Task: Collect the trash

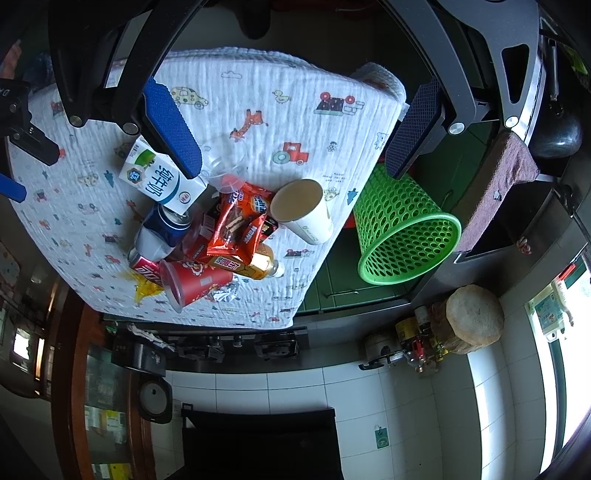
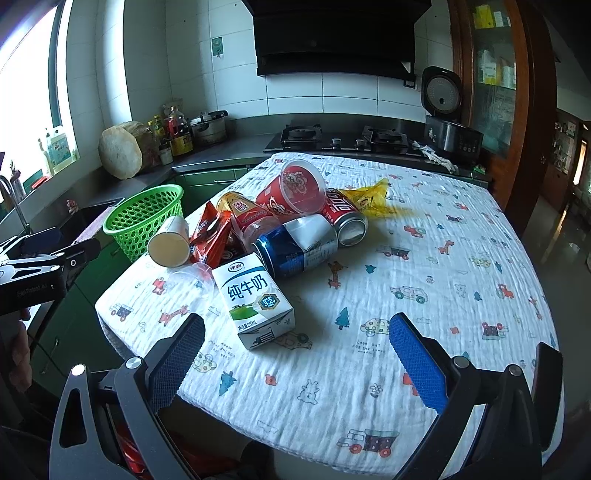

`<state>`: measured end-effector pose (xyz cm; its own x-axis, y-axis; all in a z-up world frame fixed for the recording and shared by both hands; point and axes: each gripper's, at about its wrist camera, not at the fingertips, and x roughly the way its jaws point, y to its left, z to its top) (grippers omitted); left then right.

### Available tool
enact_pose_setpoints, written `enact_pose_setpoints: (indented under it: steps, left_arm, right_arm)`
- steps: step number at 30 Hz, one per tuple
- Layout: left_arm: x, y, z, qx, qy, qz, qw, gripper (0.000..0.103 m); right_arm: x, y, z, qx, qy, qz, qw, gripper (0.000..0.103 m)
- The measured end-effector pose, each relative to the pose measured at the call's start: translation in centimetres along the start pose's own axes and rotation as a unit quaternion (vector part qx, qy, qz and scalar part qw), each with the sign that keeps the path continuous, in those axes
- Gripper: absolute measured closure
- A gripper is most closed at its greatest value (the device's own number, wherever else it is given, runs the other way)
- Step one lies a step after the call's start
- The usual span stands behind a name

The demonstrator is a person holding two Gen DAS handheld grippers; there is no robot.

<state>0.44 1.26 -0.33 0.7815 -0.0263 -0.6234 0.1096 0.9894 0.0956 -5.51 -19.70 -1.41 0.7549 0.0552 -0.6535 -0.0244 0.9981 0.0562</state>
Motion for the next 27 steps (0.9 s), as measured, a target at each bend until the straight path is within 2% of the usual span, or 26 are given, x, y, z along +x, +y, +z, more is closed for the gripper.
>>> enact_pose_setpoints:
  steps: [27]
  left_arm:
    - [1.6, 1.6, 0.4, 0.001, 0.002, 0.009, 1.0000, 0.005]
  right_arm:
    - [2.9, 2.0, 0.8, -0.033, 0.021, 0.023, 0.999, 0.007]
